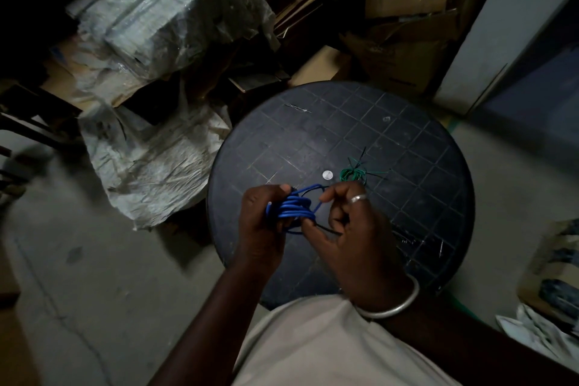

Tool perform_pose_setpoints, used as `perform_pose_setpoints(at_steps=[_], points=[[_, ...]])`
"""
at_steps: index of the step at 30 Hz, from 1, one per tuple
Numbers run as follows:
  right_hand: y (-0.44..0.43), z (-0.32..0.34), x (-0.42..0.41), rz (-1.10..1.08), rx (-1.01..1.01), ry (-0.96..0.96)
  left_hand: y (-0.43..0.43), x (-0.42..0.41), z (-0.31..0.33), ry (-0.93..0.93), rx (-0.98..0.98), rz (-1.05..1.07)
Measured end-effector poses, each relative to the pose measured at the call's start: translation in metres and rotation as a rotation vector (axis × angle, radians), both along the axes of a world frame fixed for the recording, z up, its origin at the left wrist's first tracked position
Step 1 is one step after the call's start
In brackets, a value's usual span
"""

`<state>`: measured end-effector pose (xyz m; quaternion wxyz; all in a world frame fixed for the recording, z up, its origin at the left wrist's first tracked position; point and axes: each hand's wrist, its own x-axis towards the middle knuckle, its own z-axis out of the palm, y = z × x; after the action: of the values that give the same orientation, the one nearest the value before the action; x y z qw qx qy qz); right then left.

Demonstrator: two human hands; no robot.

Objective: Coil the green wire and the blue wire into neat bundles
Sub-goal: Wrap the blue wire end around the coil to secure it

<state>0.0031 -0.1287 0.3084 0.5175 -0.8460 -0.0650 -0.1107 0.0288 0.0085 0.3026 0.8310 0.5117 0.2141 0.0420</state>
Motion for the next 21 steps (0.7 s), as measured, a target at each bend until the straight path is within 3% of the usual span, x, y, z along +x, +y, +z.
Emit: perform_pose_setpoints(at_steps=[6,11,14,17,21], points=[[-0.005,0.000,0.003,0.002,-0.069,0.054,0.003,-0.001,-0.002,0.011,0.011,-0.022],[-0.010,-0.002,0.013,0.054,-0.009,0.233,0.011,-0.002,-0.006,-0.023,-0.036,-0.007],[-0.009,-0.009,0.017,0.056,0.127,0.342,0.014,-0.004,-0.011,-0.016,-0.061,0.033],[-0.008,-0.014,0.015,0.028,0.234,0.344,0.011,-0.003,-0.010,0.008,-0.090,0.088],[-0.004,-0.015,0.010,0.013,0.216,0.273,0.010,0.001,-0.009,0.043,-0.067,0.148]])
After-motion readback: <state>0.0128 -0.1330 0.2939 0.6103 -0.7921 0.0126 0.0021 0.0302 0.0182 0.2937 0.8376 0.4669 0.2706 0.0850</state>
